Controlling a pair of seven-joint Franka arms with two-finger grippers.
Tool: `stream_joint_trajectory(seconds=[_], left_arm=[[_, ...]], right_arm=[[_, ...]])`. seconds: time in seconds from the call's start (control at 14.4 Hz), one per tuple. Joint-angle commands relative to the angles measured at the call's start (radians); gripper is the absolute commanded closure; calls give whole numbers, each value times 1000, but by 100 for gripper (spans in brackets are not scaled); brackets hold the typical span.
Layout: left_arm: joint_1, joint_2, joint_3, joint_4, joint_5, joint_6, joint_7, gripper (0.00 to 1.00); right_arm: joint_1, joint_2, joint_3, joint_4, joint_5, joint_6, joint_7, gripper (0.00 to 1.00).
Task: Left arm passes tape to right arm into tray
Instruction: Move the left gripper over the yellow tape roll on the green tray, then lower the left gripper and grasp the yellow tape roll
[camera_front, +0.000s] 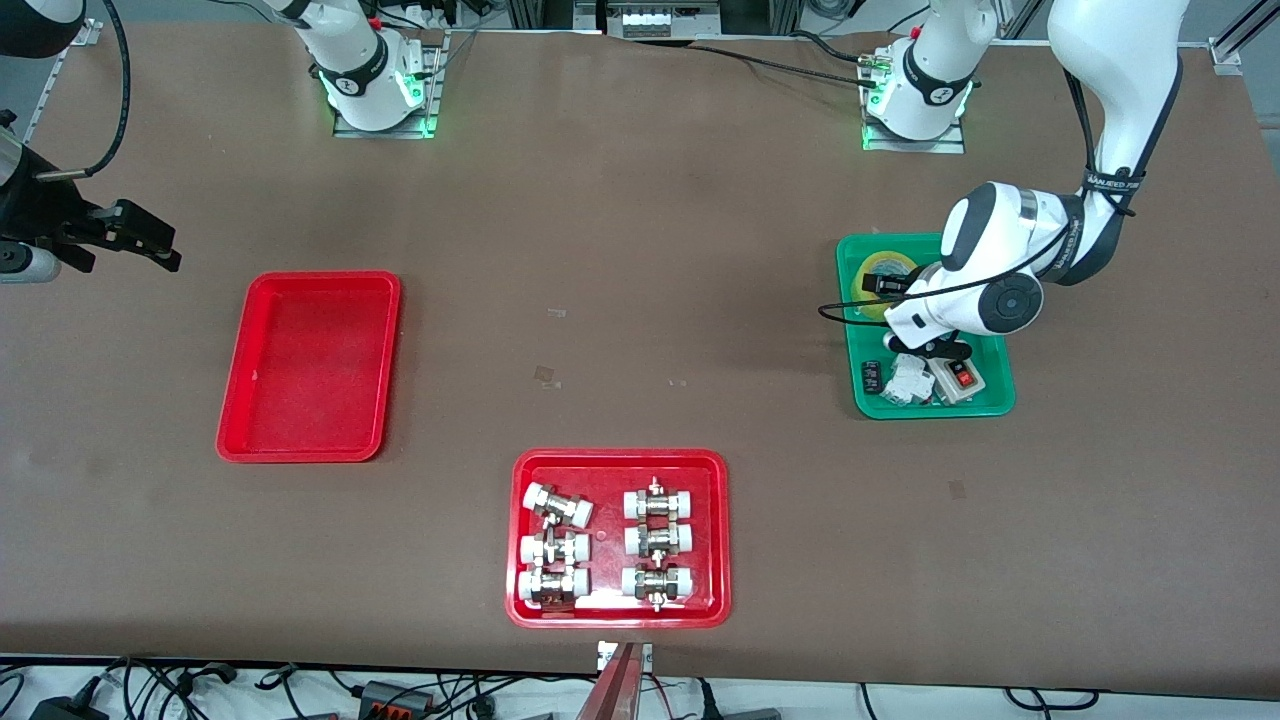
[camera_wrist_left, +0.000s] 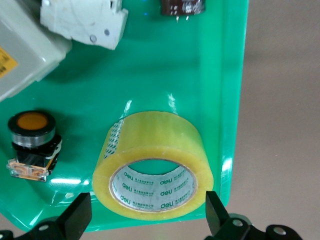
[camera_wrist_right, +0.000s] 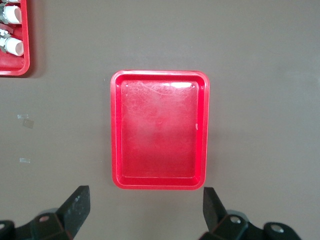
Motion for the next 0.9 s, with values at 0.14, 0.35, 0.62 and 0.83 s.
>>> stream_joint_trajectory(seconds=[0.14, 0.35, 0.62, 0.83], left_arm=[[15, -40, -2, -78, 26, 32, 11, 0], [36, -37, -1, -114, 28, 97, 58, 0], [48, -35, -1, -128, 44, 111, 68, 0], [62, -30, -1, -167, 55, 181, 68, 3]], right_arm=[[-3, -6, 1, -6, -7, -6, -13, 0], [-3, 0, -4, -6, -4, 3, -15, 0], [-3, -1, -4, -6, -3, 2, -13, 0], [-6, 0, -4, -6, -1, -3, -13, 0]])
